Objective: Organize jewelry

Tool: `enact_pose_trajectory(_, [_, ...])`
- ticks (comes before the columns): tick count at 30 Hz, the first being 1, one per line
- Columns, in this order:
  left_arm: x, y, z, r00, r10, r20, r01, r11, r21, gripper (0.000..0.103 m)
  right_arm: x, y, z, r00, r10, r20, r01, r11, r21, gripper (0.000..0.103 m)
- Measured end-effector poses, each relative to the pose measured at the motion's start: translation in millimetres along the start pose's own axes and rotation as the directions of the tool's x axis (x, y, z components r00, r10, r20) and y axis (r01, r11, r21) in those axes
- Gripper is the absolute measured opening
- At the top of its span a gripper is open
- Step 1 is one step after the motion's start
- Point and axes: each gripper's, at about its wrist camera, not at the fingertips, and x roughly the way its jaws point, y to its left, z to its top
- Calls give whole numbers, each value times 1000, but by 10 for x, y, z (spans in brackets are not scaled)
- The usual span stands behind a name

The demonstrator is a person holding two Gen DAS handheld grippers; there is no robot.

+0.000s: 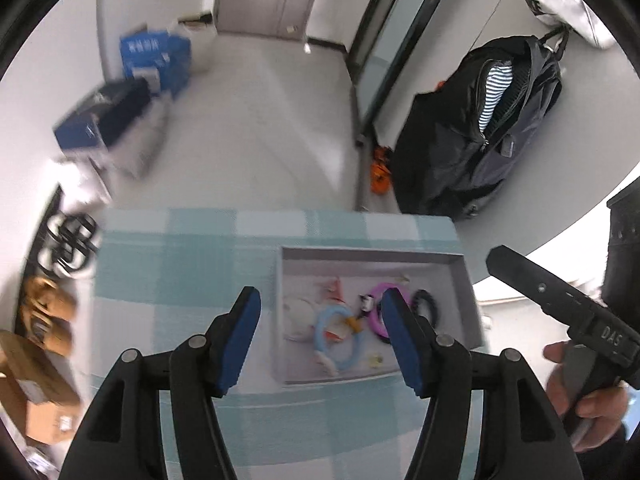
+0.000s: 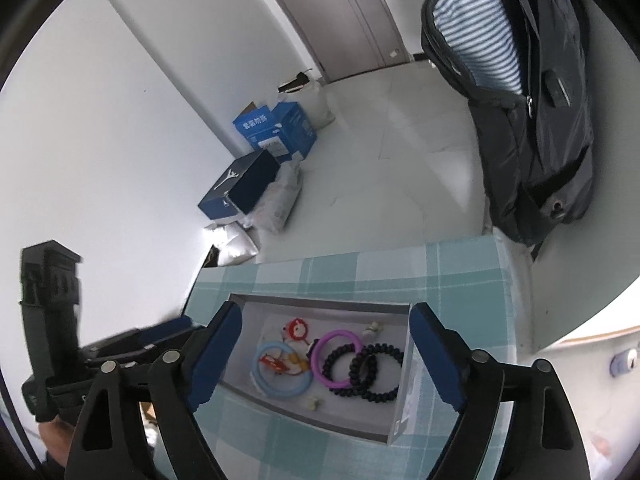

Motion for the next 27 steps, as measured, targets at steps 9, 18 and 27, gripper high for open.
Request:
enact_pose_trajectory(9, [-333,-142,-220,980,110,166,-127,988,93,79,-303,318,-258,991,-46,129,66,985,-157,100])
enact_pose_trajectory(18, [-619,-255,-484,958,129,257,-150,986,66,87,-623,477,-669,977,-52,208,104,962,-251,101])
enact_pose_trajectory(27, [-761,-315,-677,939,177,294,-199,979,48,88,-862,388,-788,969,-56,241,110,970,-218,102])
